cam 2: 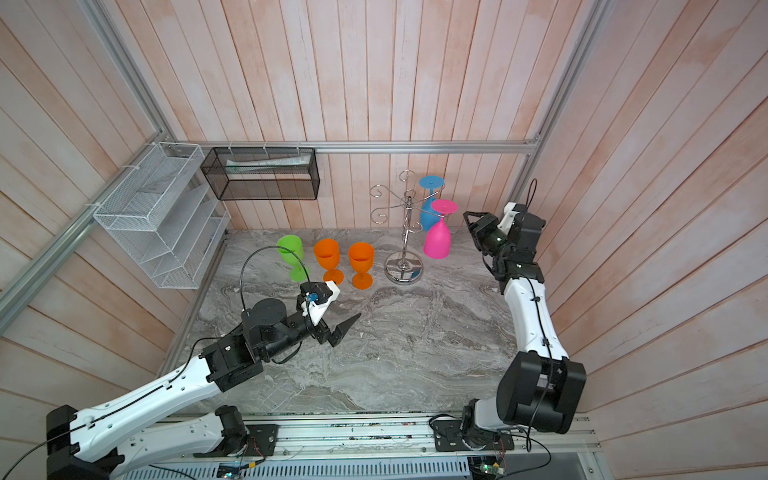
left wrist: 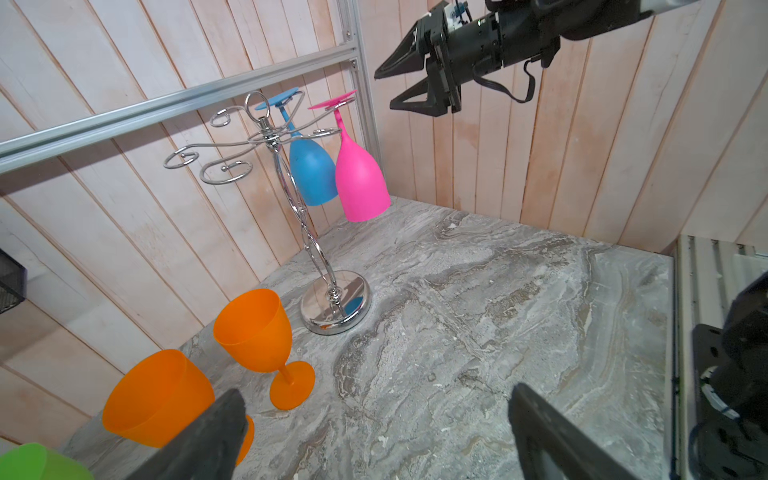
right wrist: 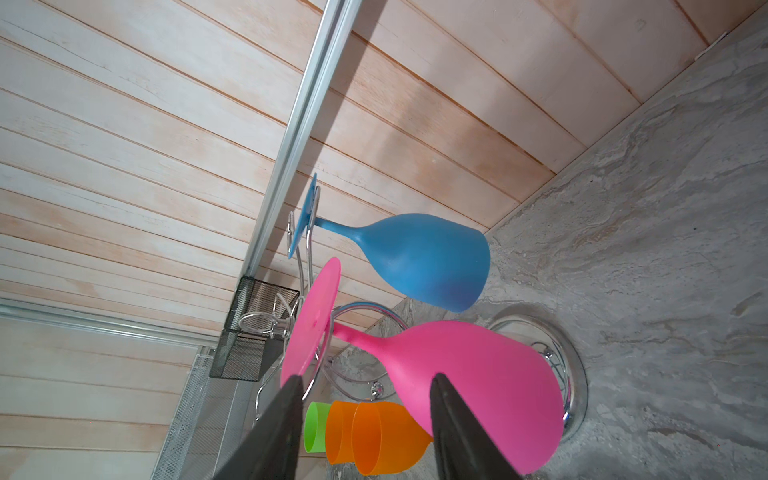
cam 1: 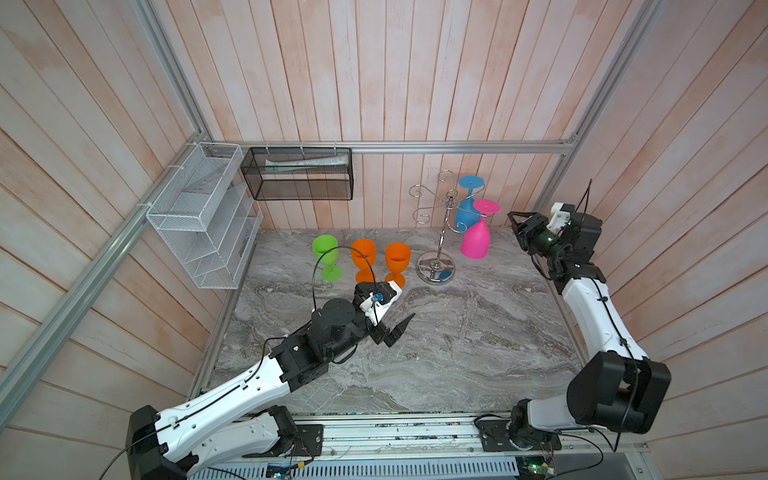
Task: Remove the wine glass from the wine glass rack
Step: 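Close the right gripper on the pink glass foot on the rack hook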
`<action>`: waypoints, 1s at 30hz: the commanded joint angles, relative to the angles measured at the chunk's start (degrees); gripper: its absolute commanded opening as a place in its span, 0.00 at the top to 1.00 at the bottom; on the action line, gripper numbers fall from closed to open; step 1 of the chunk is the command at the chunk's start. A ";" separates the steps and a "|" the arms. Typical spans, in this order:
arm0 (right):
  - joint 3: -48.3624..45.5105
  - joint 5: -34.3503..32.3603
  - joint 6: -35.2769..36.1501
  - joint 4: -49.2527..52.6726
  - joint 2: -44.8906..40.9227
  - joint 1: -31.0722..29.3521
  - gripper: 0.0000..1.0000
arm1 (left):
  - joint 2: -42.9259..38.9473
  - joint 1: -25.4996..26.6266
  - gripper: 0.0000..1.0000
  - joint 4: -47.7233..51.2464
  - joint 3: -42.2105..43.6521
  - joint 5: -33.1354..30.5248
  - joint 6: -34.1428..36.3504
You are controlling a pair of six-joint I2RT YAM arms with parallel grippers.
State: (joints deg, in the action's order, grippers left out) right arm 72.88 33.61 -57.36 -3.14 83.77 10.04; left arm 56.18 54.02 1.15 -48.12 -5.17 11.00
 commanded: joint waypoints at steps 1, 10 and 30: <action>3.68 1.72 -0.29 -2.09 1.97 -0.50 0.53 | -2.29 0.19 0.00 -3.91 1.78 -2.01 1.12; 7.30 0.19 0.29 -1.84 5.93 -2.80 0.55 | -2.39 0.19 0.00 -4.19 2.33 -2.92 1.65; 12.20 -3.98 2.39 1.28 8.12 -5.61 0.95 | -2.84 0.18 0.00 -4.15 2.60 -4.10 1.87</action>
State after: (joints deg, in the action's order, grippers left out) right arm 83.31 30.74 -55.64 -2.24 91.72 4.73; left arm 53.98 54.02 -1.93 -46.26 -8.86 12.45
